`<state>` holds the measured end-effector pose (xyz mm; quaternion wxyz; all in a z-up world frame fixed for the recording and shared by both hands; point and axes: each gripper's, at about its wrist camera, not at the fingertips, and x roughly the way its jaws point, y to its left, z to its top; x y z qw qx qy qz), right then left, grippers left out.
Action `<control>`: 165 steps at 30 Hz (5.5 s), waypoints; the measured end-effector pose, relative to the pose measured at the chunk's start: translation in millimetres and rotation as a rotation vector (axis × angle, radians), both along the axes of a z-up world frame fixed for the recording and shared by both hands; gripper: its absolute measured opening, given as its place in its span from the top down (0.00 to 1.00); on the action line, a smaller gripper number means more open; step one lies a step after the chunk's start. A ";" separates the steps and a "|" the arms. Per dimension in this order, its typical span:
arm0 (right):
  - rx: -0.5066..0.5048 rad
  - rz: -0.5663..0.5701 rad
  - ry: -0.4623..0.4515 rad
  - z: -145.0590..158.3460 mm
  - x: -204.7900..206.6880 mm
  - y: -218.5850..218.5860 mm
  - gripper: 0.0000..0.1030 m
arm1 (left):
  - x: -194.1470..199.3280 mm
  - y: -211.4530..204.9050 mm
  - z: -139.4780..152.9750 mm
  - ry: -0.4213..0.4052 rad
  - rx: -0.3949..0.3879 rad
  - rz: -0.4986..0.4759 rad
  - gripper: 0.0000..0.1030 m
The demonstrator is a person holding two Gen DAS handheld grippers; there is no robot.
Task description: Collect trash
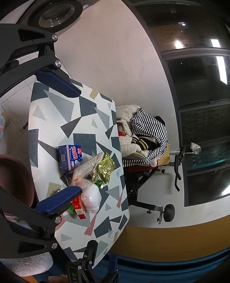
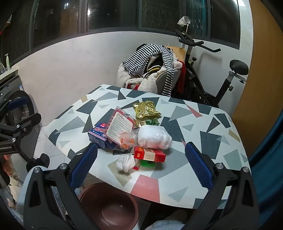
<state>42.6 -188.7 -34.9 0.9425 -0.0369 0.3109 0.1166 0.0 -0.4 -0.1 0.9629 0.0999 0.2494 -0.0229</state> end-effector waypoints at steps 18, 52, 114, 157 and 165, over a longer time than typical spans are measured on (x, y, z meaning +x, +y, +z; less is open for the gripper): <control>-0.002 0.002 0.002 -0.7 0.5 1.0 0.05 | 0.1 0.7 0.4 -0.001 0.002 0.002 0.05; 0.005 0.006 0.014 -12.8 -2.3 -1.2 0.05 | -1.9 8.3 -6.6 -0.002 0.001 0.003 0.05; 0.142 -0.020 0.181 -123.1 42.8 -1.3 0.09 | 50.1 50.0 -78.1 0.153 -0.102 0.053 0.05; 0.292 -0.125 0.098 -105.0 42.7 -71.2 0.45 | 175.8 -92.6 -144.2 0.477 -0.250 -0.275 0.79; 0.324 -0.138 0.104 -111.5 40.6 -83.9 0.45 | 198.2 -99.7 -164.7 0.520 -0.237 -0.225 0.98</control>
